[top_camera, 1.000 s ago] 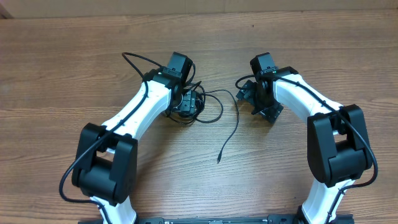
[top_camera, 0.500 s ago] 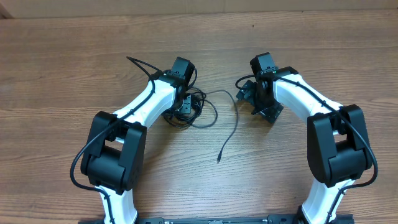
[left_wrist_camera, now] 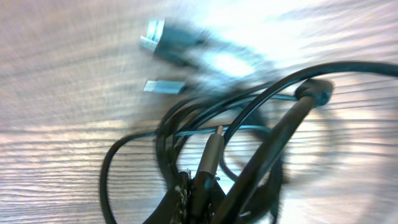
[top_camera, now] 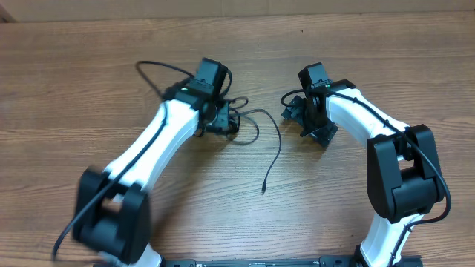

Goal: Untangle cables

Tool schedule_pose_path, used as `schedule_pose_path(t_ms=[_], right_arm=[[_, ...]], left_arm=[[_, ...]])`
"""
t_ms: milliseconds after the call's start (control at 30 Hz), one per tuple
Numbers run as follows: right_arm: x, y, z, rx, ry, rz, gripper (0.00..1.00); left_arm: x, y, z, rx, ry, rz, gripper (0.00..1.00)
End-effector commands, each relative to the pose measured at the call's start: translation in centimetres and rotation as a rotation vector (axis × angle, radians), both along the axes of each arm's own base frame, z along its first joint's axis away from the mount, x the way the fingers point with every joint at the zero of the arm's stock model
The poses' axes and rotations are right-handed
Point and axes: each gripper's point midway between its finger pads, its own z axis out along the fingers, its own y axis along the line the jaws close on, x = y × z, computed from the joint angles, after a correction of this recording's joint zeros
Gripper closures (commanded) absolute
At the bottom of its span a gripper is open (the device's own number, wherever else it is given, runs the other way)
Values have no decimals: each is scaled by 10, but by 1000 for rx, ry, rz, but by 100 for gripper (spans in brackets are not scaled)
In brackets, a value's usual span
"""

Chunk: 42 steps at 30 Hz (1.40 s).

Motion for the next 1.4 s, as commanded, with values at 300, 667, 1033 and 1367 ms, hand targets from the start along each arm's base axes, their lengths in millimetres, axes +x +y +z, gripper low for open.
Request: schedule_pose_path(t_ms=[300,667,1033,1367], right_arm=[[-22,-3,-26,-11,89,9,0],[-22,-3,-26,-11,89,9,0],[-22,-3,-26,-11,89,9,0],[-22,-3,-26,-11,89,9,0]], left_arm=[[-25,-13,128,-291,-229,56,95],[-43,-8,70,-285,44,192,94],[-49,-20,-19,-337,385,195,96],[-29,1,-2,-456,381,195,68]])
